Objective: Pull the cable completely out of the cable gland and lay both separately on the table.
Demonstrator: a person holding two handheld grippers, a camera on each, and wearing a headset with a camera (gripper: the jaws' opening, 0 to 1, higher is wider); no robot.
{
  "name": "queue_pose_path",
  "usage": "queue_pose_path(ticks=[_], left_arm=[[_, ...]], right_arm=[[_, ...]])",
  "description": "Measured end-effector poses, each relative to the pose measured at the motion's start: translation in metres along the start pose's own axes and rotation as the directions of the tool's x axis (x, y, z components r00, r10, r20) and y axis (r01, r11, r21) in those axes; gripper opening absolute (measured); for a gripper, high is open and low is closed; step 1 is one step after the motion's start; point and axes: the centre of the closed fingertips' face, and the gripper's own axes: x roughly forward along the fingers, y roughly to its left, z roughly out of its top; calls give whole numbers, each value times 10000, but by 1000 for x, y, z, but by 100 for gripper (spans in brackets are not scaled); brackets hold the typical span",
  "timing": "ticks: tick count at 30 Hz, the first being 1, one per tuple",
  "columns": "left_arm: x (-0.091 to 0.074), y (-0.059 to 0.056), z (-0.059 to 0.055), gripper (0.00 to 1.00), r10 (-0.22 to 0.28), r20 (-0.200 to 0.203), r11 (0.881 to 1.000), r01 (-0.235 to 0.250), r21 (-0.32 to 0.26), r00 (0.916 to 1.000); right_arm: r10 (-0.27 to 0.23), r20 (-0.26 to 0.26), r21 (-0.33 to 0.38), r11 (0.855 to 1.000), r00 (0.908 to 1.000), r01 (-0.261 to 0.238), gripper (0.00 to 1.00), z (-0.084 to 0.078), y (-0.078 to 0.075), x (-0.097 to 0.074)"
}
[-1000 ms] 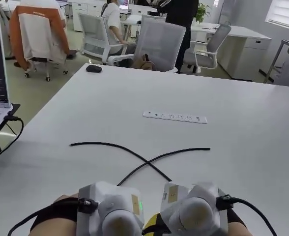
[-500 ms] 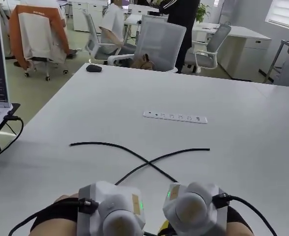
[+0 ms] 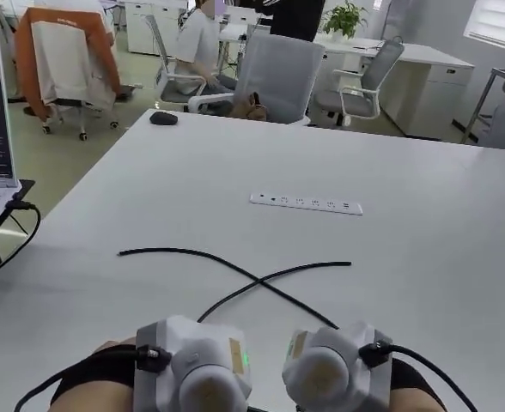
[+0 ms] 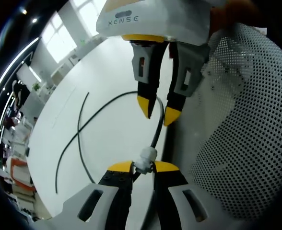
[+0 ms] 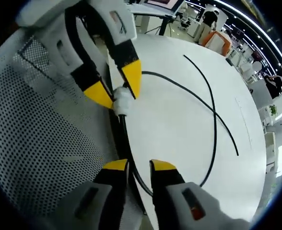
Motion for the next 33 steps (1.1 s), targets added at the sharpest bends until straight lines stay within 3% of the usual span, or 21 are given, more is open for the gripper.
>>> queue_pose_path(ticks=[1, 5, 6, 8, 13, 19, 21, 29, 33], left_arm=[[0, 0, 1, 17, -19, 37, 10000, 19, -2, 10000], [0, 0, -1, 17, -27, -31, 10000, 27, 19, 10000], [0, 0, -1, 17, -31, -32, 10000, 31, 23, 10000], [0, -1, 1, 17, -63, 3, 10000, 63, 44, 10000], [1, -2, -1, 17, -108, -81, 9999, 109, 74, 9999], [1, -2, 0, 17, -125, -76, 9999, 125, 81, 9999], [1, -1, 0, 17, -100, -51, 9999, 100, 34, 9999], [1, -1, 0, 17, -94, -15, 10000, 94, 12, 10000], [1, -1, -2, 17, -90, -92, 9999, 90, -50, 9999]], right_arm=[[259, 510, 57, 9996, 9984, -262, 19, 10, 5, -1], [702, 1478, -319, 9973, 9865, -662, 16, 31, 14, -6], [866, 1947, -475, 9958, 9770, -788, 16, 40, 17, -8], [950, 2264, -500, 9951, 9694, -858, 15, 47, 20, -11], [793, 2104, -826, 9946, 9744, -631, 4, 44, 17, -10], [813, 1903, -791, 9946, 9784, -673, 4, 40, 17, -7], [687, 1437, -958, 9939, 9872, -553, 3, 31, 16, -4], [731, 1503, -707, 9955, 9859, -630, 3, 31, 15, -4], [713, 1202, -561, 9963, 9902, -649, 3, 24, 14, -3]])
